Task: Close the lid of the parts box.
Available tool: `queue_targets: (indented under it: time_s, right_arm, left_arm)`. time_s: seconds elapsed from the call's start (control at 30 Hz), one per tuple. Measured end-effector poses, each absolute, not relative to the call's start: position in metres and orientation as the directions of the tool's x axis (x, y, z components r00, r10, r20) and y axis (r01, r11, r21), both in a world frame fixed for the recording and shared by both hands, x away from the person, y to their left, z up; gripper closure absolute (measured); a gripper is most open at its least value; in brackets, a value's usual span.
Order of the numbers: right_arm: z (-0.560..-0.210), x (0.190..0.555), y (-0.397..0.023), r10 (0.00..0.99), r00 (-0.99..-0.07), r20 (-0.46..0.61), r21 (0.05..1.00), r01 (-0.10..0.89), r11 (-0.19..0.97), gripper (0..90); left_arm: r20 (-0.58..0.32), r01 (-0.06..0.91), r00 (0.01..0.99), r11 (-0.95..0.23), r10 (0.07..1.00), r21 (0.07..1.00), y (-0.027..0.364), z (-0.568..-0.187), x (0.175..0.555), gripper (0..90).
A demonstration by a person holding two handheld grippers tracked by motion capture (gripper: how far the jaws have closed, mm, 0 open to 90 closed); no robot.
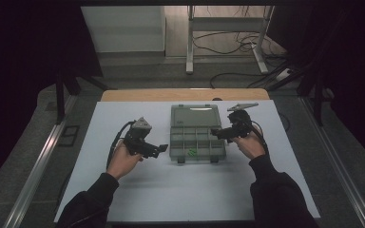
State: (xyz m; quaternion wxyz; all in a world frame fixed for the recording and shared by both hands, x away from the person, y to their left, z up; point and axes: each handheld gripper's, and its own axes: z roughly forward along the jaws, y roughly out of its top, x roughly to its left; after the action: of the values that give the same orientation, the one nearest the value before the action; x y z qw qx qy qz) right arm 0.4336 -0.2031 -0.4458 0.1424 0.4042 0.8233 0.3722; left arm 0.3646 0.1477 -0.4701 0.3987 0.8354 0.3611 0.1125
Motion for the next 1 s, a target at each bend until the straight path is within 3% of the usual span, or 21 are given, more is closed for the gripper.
queue_targets:
  time_s: [1.0]
  right_arm:
    - [-0.463,0.490,-0.202,0.826,-0.549,0.132,0.655,0.673,0.343,0.0]
  left_arm:
    - [-0.096,0.530,0.707,-0.435,0.701,0.728,0.136,-0.480,0.397,0.0]
